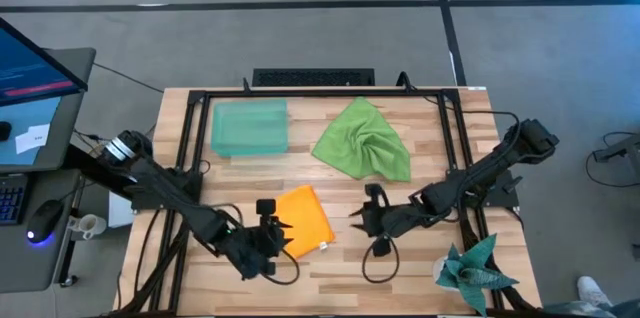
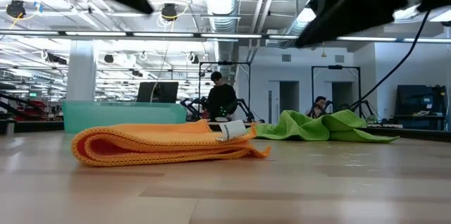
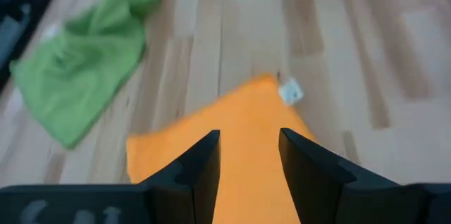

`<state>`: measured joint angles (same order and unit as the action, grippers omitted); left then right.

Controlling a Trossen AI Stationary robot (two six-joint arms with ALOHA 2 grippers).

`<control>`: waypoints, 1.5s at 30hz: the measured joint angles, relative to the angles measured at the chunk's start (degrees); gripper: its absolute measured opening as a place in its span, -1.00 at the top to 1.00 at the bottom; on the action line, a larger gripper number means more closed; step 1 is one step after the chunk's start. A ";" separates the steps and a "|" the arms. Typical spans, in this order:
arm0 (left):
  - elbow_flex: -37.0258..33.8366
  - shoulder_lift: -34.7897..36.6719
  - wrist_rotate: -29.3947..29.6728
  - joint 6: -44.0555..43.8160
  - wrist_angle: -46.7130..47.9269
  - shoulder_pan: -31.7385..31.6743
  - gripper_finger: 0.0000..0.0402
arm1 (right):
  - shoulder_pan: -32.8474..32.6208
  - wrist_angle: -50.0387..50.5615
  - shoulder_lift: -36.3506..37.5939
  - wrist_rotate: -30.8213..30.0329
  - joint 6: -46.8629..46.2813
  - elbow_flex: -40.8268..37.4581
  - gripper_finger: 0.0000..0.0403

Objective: Roll microfiber towels into tight, uniform cylinder then place into a basket
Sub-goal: Roll the yellow towel

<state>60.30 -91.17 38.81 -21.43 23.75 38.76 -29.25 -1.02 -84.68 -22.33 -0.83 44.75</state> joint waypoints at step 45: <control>11.44 -23.40 -3.61 -15.52 9.85 5.12 0.31 | 2.24 -22.14 -26.55 10.46 14.89 6.55 0.02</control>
<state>71.75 -114.56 35.20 -36.96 33.60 43.88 -27.00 -23.16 -111.23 -11.87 14.06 51.30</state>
